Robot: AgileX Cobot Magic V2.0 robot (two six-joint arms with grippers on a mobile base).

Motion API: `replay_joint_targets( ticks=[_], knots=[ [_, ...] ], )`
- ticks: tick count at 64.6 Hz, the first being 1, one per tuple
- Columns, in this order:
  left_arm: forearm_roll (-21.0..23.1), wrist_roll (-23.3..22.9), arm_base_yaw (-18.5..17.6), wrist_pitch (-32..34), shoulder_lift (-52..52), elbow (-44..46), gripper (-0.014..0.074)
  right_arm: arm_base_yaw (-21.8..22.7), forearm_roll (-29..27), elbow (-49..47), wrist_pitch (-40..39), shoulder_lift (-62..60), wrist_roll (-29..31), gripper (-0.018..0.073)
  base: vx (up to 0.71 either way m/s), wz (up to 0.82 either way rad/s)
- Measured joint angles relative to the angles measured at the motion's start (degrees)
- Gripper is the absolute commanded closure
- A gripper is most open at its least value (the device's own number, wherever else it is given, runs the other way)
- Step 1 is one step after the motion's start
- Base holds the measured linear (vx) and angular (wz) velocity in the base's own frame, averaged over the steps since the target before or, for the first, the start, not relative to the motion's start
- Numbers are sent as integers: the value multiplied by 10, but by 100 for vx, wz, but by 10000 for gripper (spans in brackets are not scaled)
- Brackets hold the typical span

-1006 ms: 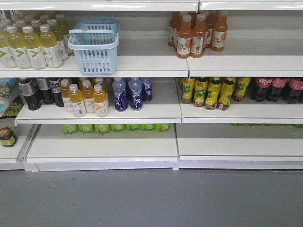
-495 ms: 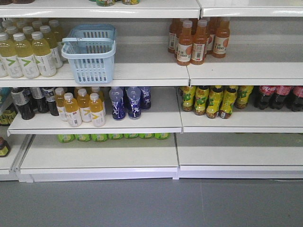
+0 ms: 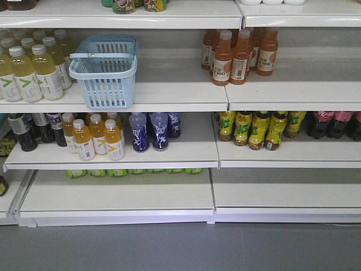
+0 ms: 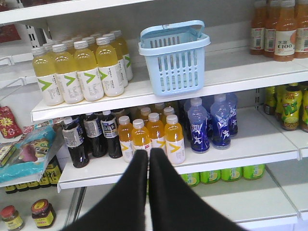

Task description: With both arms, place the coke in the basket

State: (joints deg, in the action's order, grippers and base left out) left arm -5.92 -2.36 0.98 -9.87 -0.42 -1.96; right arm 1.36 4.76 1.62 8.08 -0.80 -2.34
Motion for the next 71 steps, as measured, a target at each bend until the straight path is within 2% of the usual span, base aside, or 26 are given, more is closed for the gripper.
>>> replay_joint_targets(
  ticks=[71],
  knots=[
    [0,0,0,0,0,0,602,0,0,0,0,0,0,569,8,3]
  ],
)
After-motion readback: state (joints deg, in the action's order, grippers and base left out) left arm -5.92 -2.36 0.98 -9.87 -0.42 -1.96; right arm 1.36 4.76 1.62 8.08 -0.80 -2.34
